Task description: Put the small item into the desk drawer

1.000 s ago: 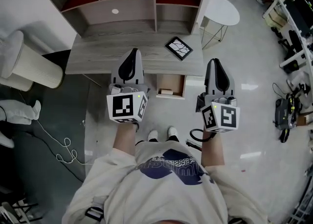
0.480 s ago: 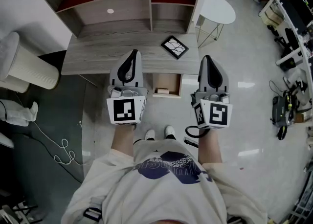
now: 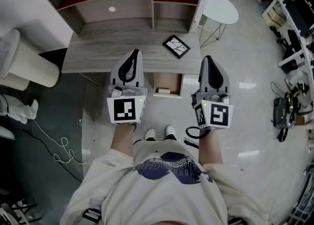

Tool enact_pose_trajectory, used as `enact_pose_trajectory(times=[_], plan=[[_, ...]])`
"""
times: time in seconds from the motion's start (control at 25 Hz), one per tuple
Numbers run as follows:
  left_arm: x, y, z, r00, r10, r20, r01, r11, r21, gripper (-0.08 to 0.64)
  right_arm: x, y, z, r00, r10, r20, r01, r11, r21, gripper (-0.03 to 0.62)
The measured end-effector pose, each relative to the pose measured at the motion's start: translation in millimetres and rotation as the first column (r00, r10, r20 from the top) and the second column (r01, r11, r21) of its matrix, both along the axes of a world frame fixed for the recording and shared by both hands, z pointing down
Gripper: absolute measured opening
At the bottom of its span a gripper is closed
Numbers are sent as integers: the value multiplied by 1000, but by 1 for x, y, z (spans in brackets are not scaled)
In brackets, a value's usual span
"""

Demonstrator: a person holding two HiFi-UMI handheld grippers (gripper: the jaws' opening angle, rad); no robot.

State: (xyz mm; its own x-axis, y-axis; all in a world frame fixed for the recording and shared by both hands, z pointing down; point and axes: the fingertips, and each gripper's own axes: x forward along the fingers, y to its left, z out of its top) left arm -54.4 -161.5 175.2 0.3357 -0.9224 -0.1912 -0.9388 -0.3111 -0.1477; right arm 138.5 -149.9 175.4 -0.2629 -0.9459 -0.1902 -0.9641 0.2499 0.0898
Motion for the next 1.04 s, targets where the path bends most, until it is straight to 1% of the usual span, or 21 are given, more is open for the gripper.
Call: enact_pose_trajectory(times=[0.24, 0.76, 1.04], plan=[[-1, 0, 3, 1000, -1, 11, 1, 1000, -3, 8, -2, -1, 5, 1000, 14, -24, -14, 1000, -14, -2], [-6, 0, 10, 1000, -8, 0, 8, 1000, -27, 8, -10, 1, 8, 999, -6, -52, 5, 1000, -18, -2], [-9, 3, 13, 1000, -15, -19, 15, 999, -33, 8, -10, 5, 6, 998, -9, -58, 9, 1000, -13, -2]])
